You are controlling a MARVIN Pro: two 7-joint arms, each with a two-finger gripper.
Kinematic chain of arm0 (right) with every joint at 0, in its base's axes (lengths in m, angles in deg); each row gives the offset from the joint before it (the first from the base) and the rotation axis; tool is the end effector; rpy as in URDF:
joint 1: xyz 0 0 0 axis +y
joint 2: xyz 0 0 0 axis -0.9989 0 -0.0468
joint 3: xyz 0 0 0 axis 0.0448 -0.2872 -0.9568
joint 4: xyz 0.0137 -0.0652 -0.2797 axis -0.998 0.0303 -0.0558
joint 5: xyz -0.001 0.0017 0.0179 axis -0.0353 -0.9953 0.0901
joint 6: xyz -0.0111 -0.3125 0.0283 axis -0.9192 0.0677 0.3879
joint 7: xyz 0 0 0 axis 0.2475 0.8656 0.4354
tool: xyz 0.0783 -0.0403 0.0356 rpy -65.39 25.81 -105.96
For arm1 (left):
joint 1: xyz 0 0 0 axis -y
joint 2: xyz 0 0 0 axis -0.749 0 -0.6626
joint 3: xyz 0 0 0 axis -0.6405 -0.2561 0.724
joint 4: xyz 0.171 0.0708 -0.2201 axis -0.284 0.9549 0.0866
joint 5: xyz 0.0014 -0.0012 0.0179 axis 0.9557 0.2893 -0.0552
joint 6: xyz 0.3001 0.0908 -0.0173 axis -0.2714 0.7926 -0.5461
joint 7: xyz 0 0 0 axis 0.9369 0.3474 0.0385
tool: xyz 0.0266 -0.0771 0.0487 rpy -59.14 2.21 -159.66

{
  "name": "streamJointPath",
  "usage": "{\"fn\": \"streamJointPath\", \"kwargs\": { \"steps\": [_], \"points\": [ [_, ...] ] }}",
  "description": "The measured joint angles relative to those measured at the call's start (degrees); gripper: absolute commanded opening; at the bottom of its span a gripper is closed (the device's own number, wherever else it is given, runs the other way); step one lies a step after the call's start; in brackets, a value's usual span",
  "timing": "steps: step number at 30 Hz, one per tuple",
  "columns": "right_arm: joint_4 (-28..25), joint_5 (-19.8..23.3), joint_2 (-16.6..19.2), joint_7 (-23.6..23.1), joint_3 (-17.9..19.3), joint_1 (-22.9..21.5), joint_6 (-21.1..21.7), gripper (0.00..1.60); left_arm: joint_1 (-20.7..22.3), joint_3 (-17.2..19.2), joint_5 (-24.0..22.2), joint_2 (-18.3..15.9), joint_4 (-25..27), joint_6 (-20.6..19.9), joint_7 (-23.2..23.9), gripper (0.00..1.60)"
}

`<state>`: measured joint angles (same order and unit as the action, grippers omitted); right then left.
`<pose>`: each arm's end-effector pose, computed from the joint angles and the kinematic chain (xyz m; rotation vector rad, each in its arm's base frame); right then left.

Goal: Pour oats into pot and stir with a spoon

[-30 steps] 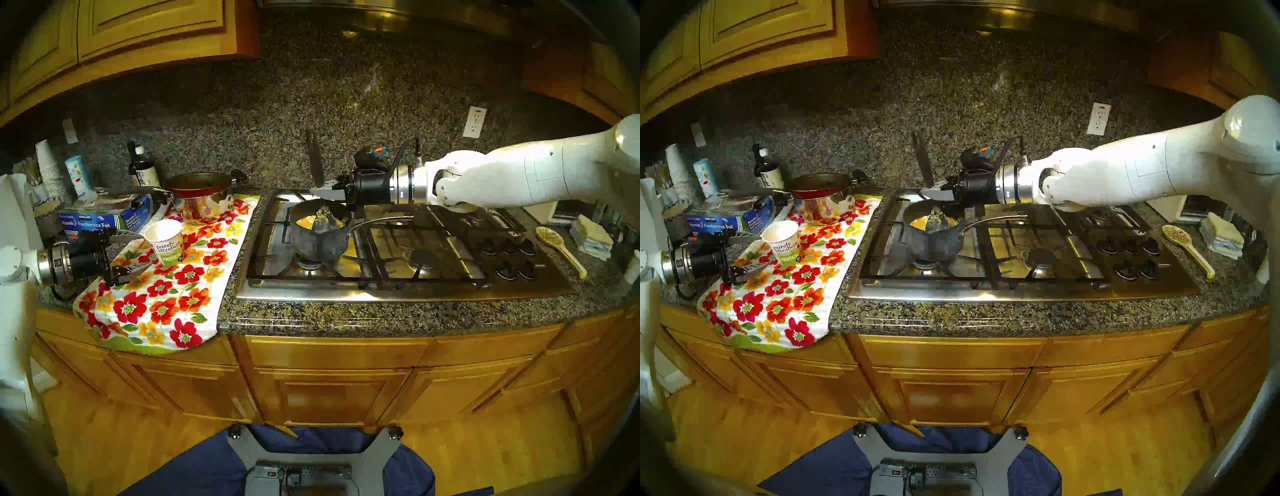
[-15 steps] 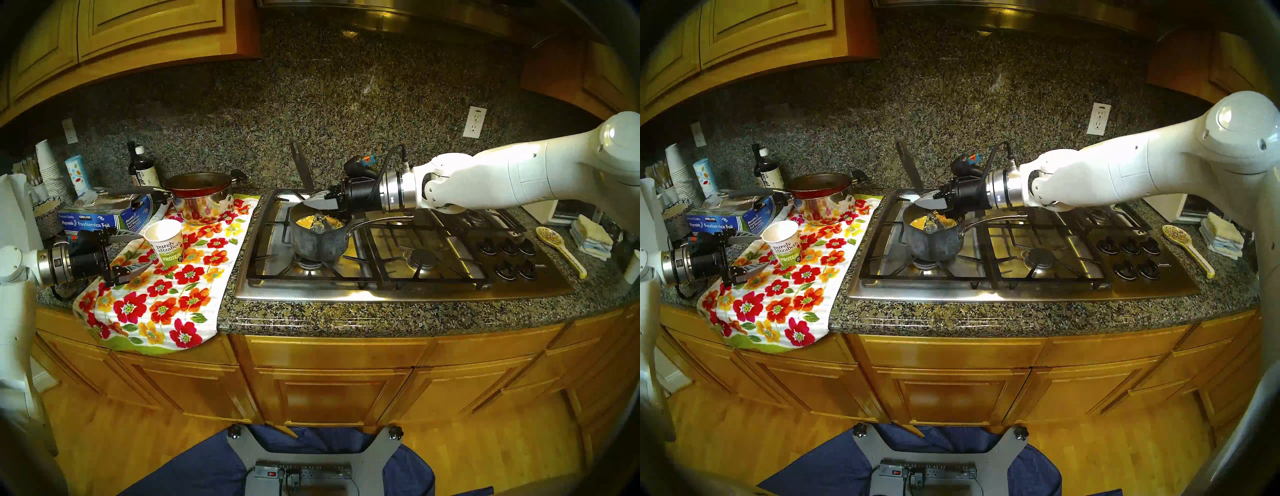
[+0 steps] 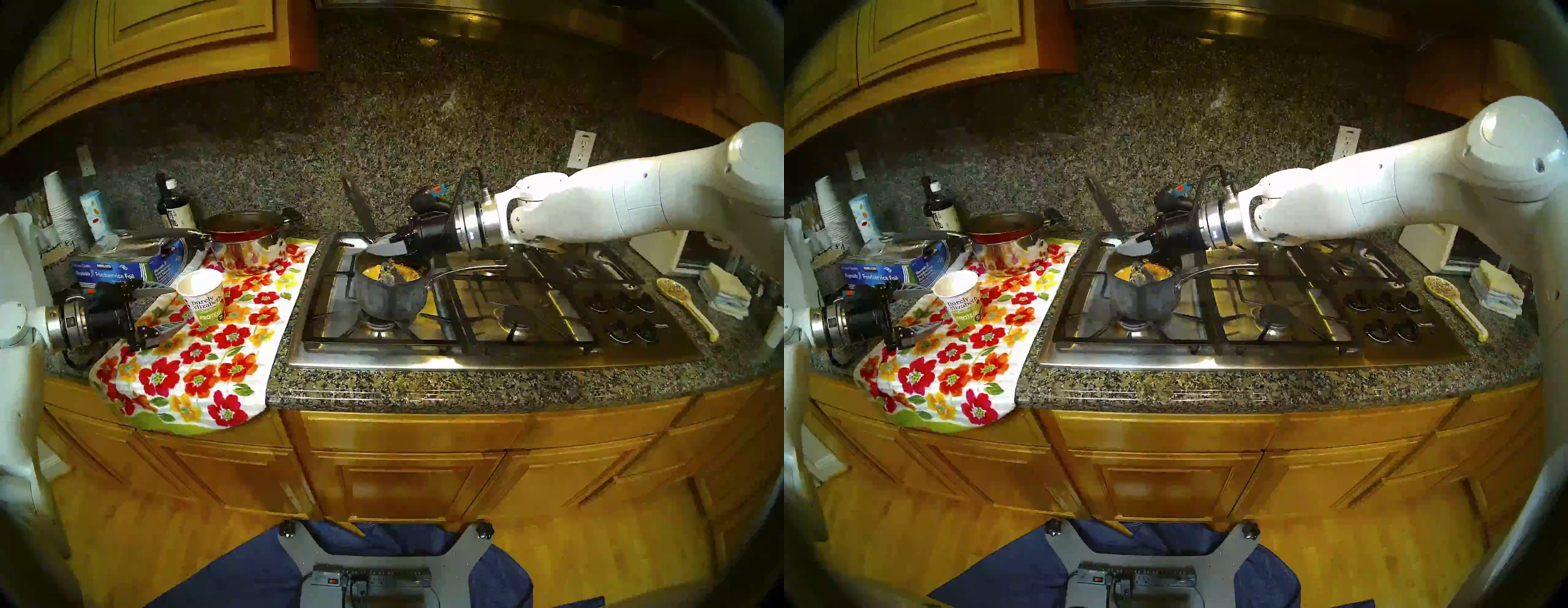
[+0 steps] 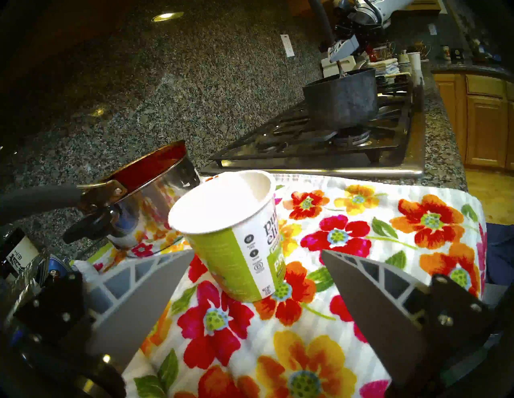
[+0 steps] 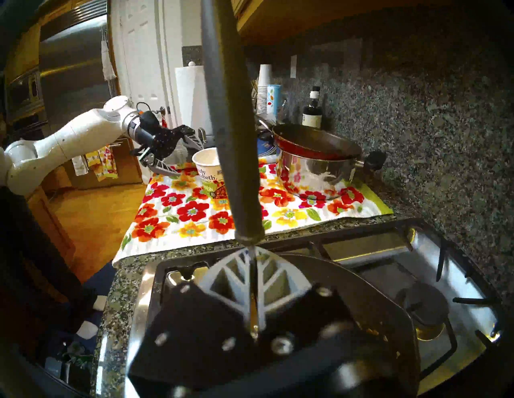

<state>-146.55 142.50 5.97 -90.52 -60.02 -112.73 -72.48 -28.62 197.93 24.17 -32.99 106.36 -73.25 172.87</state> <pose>0.5346 0.0712 -0.0736 -1.6526 -1.3512 -1.1275 0.3623 0.3557 -0.1683 1.9872 -1.2889 1.7079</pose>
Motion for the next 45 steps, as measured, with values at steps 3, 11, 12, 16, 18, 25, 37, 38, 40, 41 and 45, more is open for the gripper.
{"fn": "streamJointPath", "kwargs": {
  "steps": [3, 11, 12, 16, 18, 25, 37, 38, 40, 41, 45],
  "points": [
    [0.89, 0.0, -0.9, -0.15, 0.15, 0.07, 0.81, 0.0, 0.0, 0.0, 0.0, 0.0, 0.0, 0.0, 0.0, 1.6],
    [2.97, 0.08, -2.71, -0.46, 0.63, 0.68, 1.98, 0.0, 0.0, 0.0, 0.0, 0.0, 0.0, 0.0, 0.0, 1.6],
    [3.23, 0.1, -2.91, -0.51, 0.69, 0.78, 2.09, 0.0, 0.0, 0.0, 0.0, -0.01, 0.0, 0.0, 0.0, 1.6],
    [4.66, 0.21, -3.89, -0.75, 1.0, 1.46, 2.51, 0.0, 0.0, -0.01, -0.01, -0.01, 0.0, 0.0, 0.0, 1.6],
    [5.34, 0.28, -4.39, -0.88, 1.16, 1.87, 2.54, 0.0, 0.0, -0.01, -0.02, -0.02, -0.01, 0.0, 0.0, 1.6],
    [6.84, 0.47, -5.61, -1.34, 1.56, 3.02, 2.39, 0.0, 0.0, -0.01, -0.03, -0.02, -0.02, 0.0, 0.0, 1.6],
    [7.57, 0.66, -6.09, -1.74, 1.49, 4.58, 1.84, 0.0, 0.0, -0.03, -0.06, -0.03, -0.04, 0.02, 0.0, 1.6],
    [7.57, 0.66, -6.08, -1.74, 1.48, 4.63, 1.8, 0.0, 0.0, -0.03, -0.06, -0.03, -0.04, 0.02, 0.0, 1.6],
    [7.57, 0.67, -6.04, -1.73, 1.46, 4.74, 1.68, 0.0, 0.0, -0.03, -0.07, -0.03, -0.04, 0.02, 0.0, 1.6],
    [7.57, 0.67, -6.01, -1.71, 1.43, 4.82, 1.6, 0.0, 0.01, -0.03, -0.07, -0.03, -0.04, 0.02, 0.0, 1.6],
    [7.5, 0.68, -5.93, -1.43, 1.35, 4.94, 1.44, 0.0, 0.01, -0.03, -0.08, -0.04, -0.04, 0.02, 0.0, 1.6]
  ]
}}
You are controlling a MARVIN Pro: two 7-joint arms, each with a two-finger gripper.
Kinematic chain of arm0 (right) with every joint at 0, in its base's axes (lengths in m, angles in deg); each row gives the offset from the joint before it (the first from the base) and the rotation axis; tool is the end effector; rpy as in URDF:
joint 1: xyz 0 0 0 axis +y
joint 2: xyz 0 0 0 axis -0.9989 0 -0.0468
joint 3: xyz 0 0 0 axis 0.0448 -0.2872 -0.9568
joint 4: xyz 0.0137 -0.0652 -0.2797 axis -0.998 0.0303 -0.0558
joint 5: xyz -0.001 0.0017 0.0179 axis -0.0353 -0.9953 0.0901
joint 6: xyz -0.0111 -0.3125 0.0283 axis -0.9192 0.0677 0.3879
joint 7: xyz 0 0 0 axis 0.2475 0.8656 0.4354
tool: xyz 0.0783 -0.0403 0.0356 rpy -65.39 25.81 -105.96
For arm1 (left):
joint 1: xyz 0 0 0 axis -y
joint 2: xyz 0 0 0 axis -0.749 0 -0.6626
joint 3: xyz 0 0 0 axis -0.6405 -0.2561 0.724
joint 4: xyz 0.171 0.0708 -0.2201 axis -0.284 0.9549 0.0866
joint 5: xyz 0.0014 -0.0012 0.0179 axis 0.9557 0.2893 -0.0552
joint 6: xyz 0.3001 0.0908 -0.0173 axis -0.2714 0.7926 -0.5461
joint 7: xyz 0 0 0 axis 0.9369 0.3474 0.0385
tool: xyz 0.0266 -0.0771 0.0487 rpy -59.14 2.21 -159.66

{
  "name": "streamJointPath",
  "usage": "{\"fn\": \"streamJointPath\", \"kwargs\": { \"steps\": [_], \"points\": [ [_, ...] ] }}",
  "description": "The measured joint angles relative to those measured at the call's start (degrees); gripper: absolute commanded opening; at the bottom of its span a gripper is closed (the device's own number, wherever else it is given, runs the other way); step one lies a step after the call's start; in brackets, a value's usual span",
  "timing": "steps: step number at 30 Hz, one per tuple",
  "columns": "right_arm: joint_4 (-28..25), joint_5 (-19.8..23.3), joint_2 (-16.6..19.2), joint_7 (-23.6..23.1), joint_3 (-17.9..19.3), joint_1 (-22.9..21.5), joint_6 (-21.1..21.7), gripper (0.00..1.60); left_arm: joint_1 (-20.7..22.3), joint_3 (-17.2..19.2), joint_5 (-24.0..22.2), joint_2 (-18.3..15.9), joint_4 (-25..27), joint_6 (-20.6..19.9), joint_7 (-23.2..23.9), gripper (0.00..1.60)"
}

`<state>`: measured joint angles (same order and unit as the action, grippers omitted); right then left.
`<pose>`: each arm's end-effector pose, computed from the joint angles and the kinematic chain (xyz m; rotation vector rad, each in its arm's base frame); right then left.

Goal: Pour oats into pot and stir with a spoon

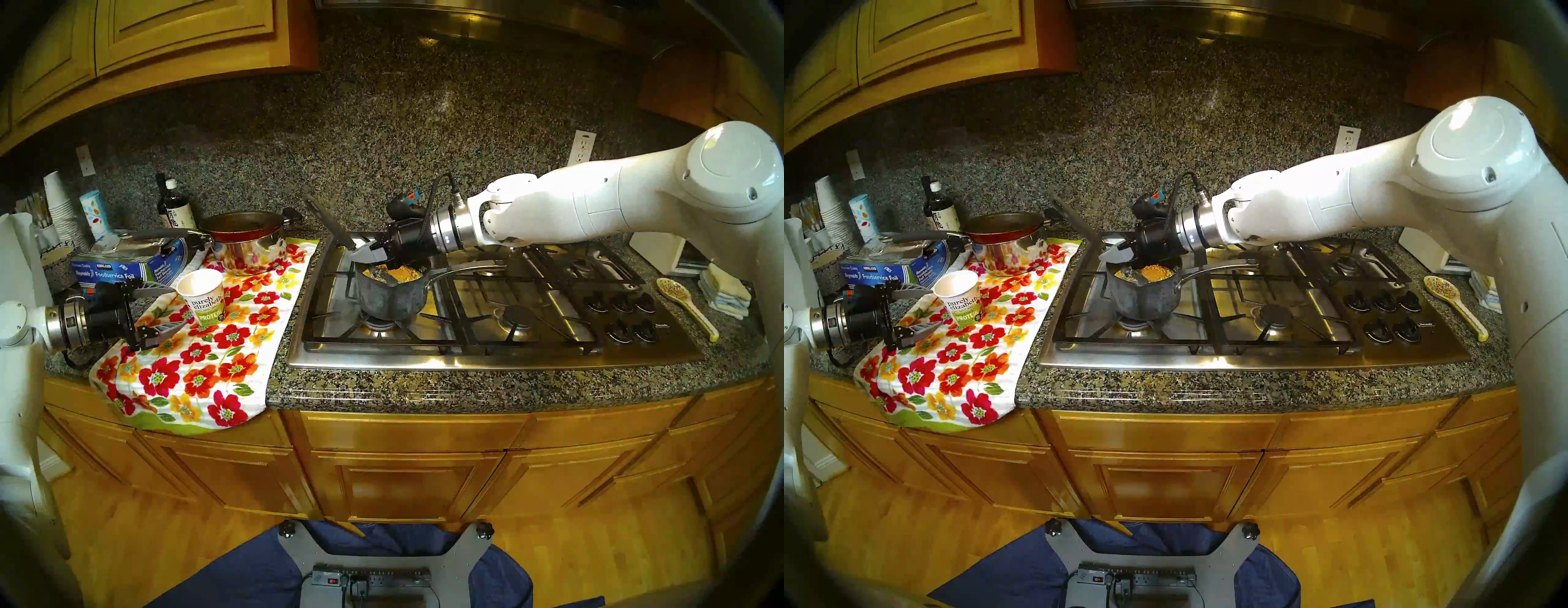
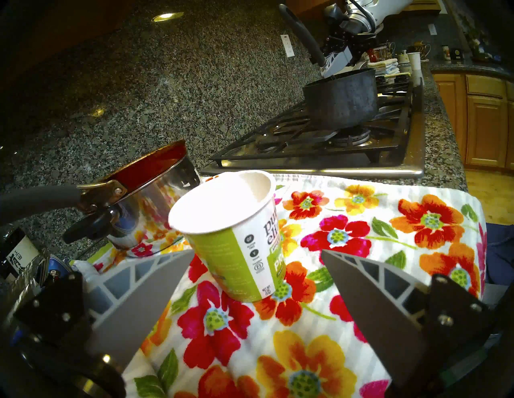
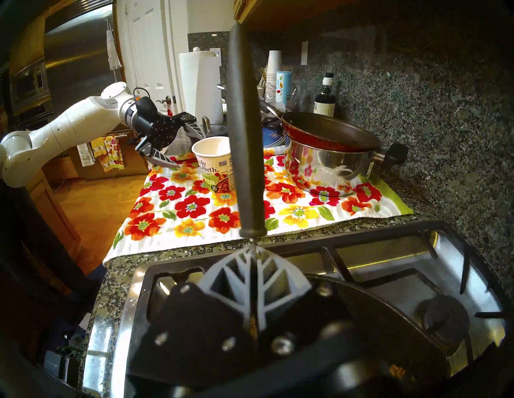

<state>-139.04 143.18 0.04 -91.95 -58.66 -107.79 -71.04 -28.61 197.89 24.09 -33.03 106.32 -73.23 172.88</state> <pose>0.5491 0.1023 -0.0899 -1.6452 -1.3907 -1.0860 0.3623 0.3558 -0.1682 1.9864 -1.2888 1.7081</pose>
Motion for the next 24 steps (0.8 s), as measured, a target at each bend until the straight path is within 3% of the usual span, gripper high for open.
{"fn": "streamJointPath", "kwargs": {
  "steps": [9, 13, 15, 19, 20, 22, 23, 24],
  "points": [
    [-0.08, 0.0, 0.21, 0.64, -0.14, 0.12, -0.27, 0.0, 0.0, -0.01, -0.02, -0.01, 0.0, 0.0, 0.0, 1.6],
    [-0.11, 0.0, 0.34, 0.52, -0.18, 0.12, -0.28, 0.43, 0.0, -0.01, -0.02, -0.02, 0.0, 0.0, 0.0, 1.6],
    [-0.11, 0.0, 0.39, 0.34, -0.19, 0.12, -0.28, 0.5, 0.0, -0.01, -0.02, -0.02, 0.0, 0.0, 0.0, 1.6],
    [-0.24, -0.01, 0.53, -0.18, -0.38, 0.12, -0.26, 0.83, 0.0, -0.01, -0.03, -0.02, 0.0, 0.0, 0.0, 1.6],
    [-0.27, -0.02, 0.56, -0.27, -0.43, 0.12, -0.25, 1.14, 0.0, -0.01, -0.03, -0.02, 0.0, 0.0, 0.0, 1.6],
    [-0.37, -0.02, 0.65, -0.46, -0.52, 0.12, -0.25, 1.23, 0.0, -0.02, -0.03, -0.02, 0.0, 0.0, 0.0, 1.6],
    [-0.39, -0.02, 0.67, -0.51, -0.54, 0.12, -0.25, 1.42, 0.0, -0.02, -0.03, -0.02, 0.0, 0.0, 0.0, 1.6],
    [-0.42, -0.02, 0.7, -0.59, -0.56, 0.12, -0.25, 1.51, 0.0, -0.02, -0.03, -0.02, 0.0, 0.0, 0.0, 1.6]
  ]
}}
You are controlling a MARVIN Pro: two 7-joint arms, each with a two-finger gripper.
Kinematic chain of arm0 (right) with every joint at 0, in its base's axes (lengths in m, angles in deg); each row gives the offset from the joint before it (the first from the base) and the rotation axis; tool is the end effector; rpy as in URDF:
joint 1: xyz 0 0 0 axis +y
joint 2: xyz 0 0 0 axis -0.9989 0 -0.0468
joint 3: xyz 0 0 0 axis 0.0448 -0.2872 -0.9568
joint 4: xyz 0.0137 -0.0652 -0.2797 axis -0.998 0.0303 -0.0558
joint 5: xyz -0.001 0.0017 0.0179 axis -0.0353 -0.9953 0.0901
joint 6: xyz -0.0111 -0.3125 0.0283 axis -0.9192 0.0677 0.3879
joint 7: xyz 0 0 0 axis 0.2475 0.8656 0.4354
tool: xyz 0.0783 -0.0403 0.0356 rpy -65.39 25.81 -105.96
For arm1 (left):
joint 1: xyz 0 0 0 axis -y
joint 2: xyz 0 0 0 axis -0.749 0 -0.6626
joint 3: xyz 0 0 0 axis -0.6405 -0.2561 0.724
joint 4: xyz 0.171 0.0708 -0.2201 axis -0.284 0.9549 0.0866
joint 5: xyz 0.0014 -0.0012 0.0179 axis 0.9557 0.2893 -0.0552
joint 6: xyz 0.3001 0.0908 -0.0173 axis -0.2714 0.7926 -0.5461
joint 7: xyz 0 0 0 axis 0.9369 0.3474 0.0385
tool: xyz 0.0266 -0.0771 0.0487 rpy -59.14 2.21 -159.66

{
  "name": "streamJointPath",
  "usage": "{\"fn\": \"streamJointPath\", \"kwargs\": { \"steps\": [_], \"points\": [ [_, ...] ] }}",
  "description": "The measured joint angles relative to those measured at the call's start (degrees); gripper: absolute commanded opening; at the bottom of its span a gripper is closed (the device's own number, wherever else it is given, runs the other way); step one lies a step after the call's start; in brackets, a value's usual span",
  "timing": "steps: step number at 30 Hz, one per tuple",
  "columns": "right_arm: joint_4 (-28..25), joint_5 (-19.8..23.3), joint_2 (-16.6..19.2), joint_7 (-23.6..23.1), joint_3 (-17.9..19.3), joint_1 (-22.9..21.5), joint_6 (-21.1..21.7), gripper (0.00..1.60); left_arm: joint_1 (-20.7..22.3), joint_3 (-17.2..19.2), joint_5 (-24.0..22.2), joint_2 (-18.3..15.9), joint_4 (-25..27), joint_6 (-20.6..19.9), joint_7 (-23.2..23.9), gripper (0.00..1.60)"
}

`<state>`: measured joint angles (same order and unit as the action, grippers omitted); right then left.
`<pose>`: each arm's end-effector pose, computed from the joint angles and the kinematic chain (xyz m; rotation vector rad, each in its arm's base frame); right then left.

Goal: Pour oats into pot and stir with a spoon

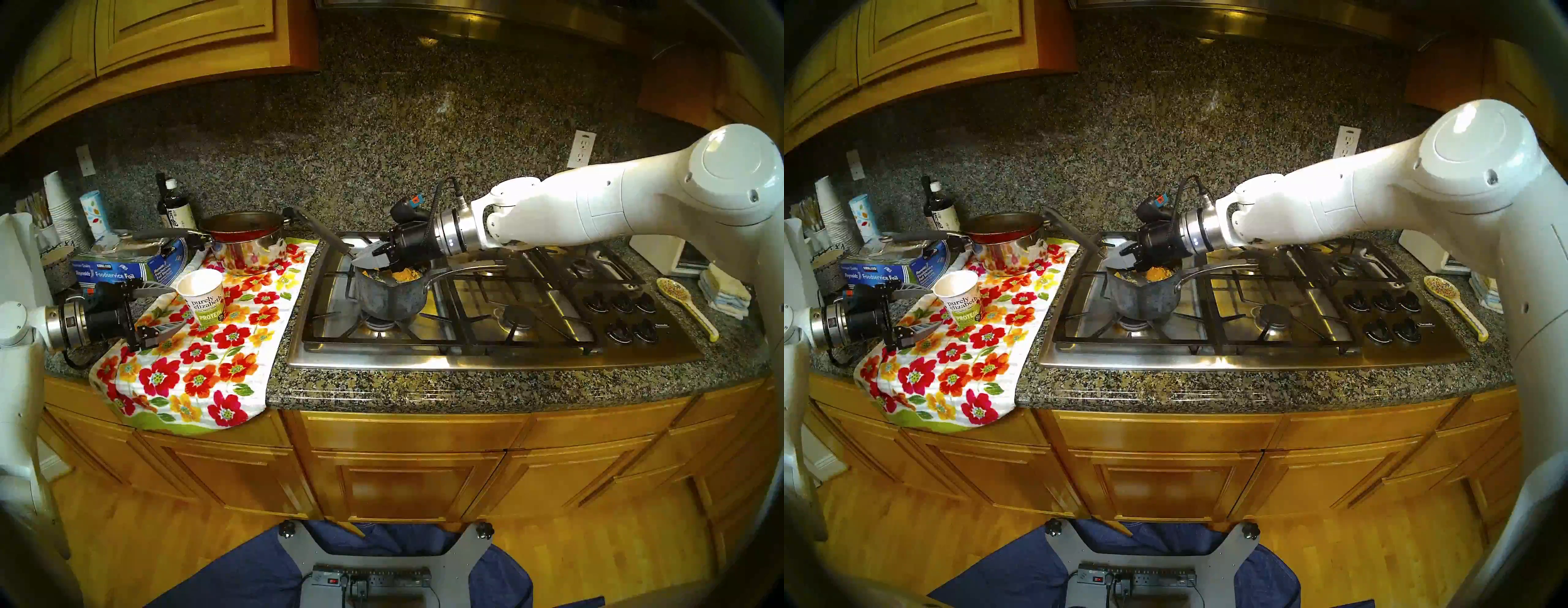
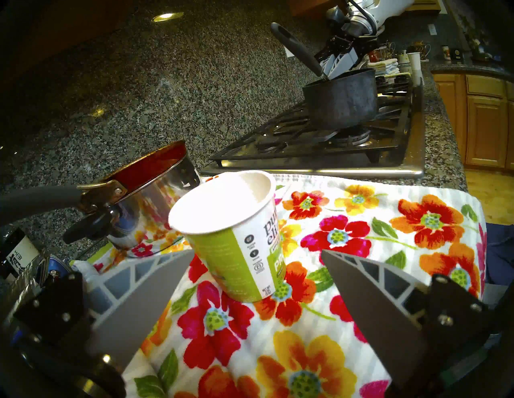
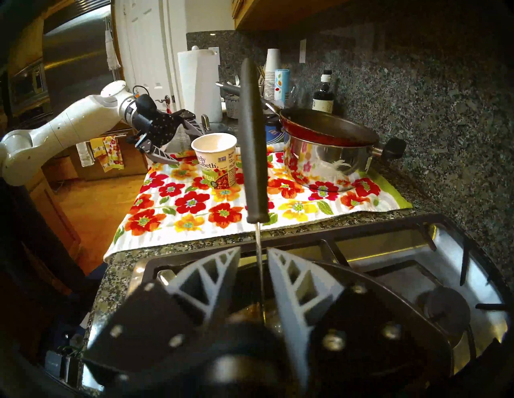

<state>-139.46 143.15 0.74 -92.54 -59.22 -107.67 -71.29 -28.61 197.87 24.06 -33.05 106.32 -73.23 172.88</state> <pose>0.5473 0.0954 -0.0945 -1.6495 -1.3854 -1.0740 0.3623 0.3558 -0.1682 1.9861 -1.2889 1.7081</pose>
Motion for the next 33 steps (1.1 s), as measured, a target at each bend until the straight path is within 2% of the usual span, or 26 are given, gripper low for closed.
{"fn": "streamJointPath", "kwargs": {
  "steps": [1, 2, 17, 33],
  "points": [
    [-0.02, 0.0, 0.02, -0.06, -0.02, 0.0, 0.0, 1.59, 0.0, 0.0, 0.0, 0.0, 0.0, 0.0, 0.0, 1.6],
    [-0.04, 0.0, 0.04, -0.11, -0.03, 0.0, 0.0, 1.6, 0.0, 0.0, 0.0, 0.0, 0.0, 0.0, 0.0, 1.6],
    [-0.56, 0.08, 0.84, -0.65, -0.26, -0.32, 0.05, 1.6, -0.01, -0.01, -0.01, -0.01, 0.0, 0.0, 0.0, 1.6],
    [-0.86, 2.13, 2.87, -1.4, 0.78, -2.2, 1.25, 1.6, -0.02, -0.01, 0.01, -0.01, 0.04, 0.0, 0.0, 1.6]
  ]
}}
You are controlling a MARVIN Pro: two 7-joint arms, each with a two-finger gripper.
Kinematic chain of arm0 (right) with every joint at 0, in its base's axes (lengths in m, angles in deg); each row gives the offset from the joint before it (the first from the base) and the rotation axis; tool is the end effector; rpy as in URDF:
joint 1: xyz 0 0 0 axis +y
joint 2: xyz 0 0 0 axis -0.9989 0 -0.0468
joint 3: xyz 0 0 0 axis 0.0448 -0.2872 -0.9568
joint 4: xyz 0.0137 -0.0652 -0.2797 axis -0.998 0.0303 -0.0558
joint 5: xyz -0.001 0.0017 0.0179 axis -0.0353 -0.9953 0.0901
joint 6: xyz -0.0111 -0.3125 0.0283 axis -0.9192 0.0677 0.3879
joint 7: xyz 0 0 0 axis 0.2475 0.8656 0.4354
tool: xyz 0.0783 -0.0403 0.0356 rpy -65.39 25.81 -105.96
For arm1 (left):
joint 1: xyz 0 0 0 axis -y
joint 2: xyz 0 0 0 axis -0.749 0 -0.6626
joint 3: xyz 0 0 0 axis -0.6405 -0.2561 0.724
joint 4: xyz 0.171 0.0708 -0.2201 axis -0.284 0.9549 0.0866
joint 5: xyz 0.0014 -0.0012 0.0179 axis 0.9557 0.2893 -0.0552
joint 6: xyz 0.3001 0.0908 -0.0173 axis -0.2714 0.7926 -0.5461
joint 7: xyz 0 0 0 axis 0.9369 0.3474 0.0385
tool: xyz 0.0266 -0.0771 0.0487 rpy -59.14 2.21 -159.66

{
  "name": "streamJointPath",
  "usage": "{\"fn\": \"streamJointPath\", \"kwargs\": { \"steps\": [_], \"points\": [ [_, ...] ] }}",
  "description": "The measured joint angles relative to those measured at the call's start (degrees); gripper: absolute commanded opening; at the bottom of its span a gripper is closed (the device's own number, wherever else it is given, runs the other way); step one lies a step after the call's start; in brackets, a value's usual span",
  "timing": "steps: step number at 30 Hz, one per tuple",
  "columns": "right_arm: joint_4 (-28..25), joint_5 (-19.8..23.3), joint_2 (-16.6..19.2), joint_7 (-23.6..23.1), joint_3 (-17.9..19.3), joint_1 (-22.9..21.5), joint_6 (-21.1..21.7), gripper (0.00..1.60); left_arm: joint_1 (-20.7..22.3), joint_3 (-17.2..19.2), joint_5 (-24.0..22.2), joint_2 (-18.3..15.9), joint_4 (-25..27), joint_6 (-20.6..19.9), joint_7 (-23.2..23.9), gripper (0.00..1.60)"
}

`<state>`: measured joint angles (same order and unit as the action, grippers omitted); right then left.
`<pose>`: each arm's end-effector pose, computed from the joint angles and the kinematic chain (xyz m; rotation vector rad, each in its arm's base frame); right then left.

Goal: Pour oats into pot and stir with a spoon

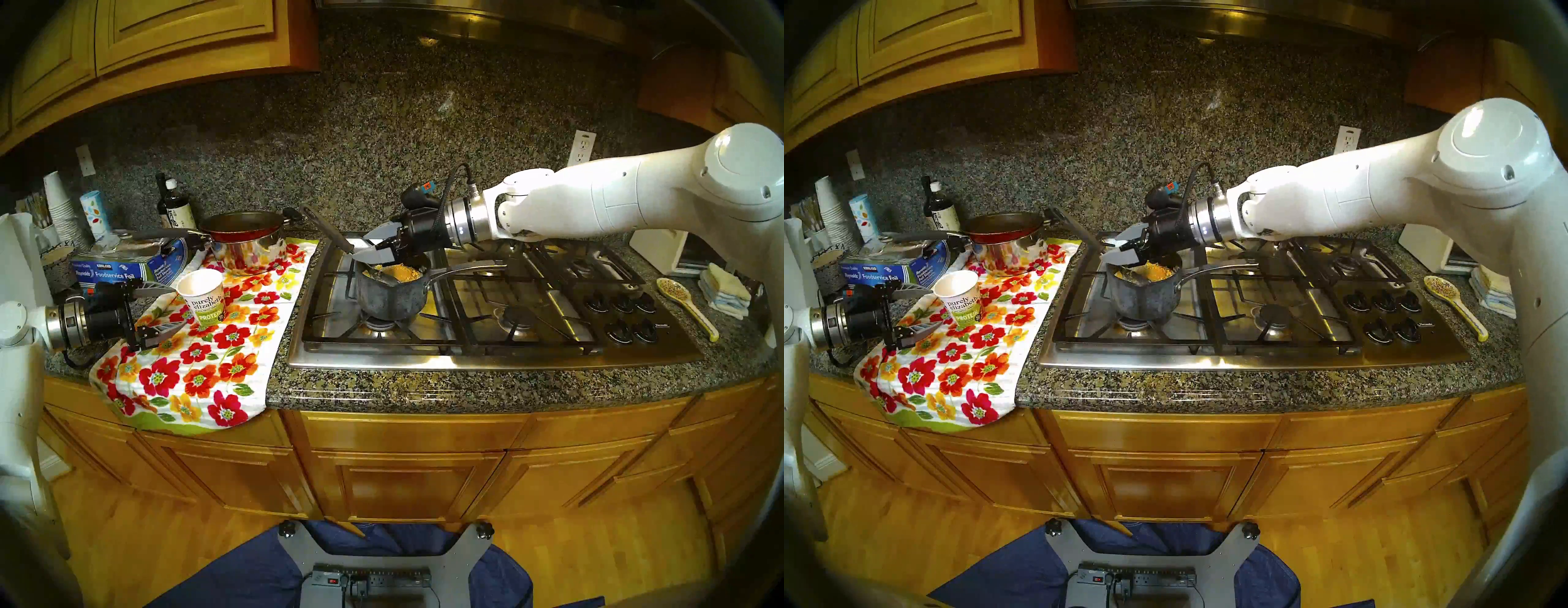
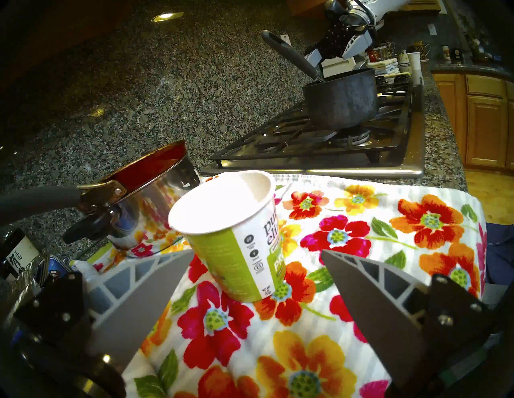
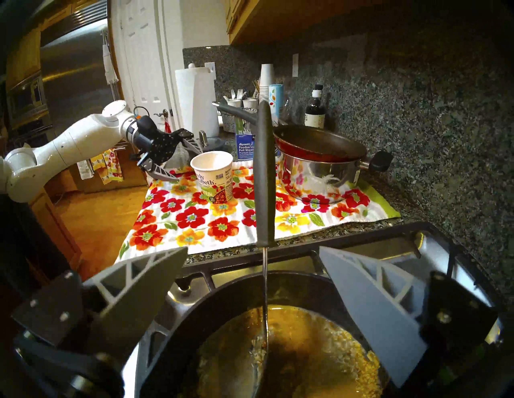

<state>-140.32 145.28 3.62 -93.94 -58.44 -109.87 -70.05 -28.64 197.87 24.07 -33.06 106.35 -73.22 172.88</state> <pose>0.5496 0.0784 -0.0702 -1.6411 -1.3167 -1.1143 0.3622 0.3557 -0.1682 1.9864 -1.2899 1.7075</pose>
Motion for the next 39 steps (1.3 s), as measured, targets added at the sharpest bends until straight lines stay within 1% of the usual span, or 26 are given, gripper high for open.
{"fn": "streamJointPath", "kwargs": {
  "steps": [4, 10, 16, 26, 39],
  "points": [
    [-0.36, 0.73, 1.0, 0.22, 0.22, -0.26, 0.01, 1.6, 0.0, 0.0, 0.0, 0.0, 0.0, 0.0, 0.0, 1.6],
    [-1.11, 2.28, 3.05, 1.89, 0.64, -0.29, -1.02, 1.6, -0.01, 0.0, 0.0, 0.0, 0.0, 0.0, 0.0, 1.6],
    [-2.84, 3.72, 5.4, 4.34, 0.87, -0.26, -3.08, 1.6, -0.01, 0.0, 0.0, 0.0, 0.0, 0.0, 0.0, 1.6],
    [-5.57, 5.22, 8.29, 7.06, 1.34, -0.43, -6.27, 1.6, -0.02, 0.0, 0.01, 0.0, 0.0, 0.0, 0.0, 1.6],
    [-5.73, 6.75, 10.87, 8.64, 2.52, -1.86, -8.37, 1.6, -0.03, 0.0, 0.02, 0.0, 0.01, 0.0, 0.0, 1.6]
  ]
}}
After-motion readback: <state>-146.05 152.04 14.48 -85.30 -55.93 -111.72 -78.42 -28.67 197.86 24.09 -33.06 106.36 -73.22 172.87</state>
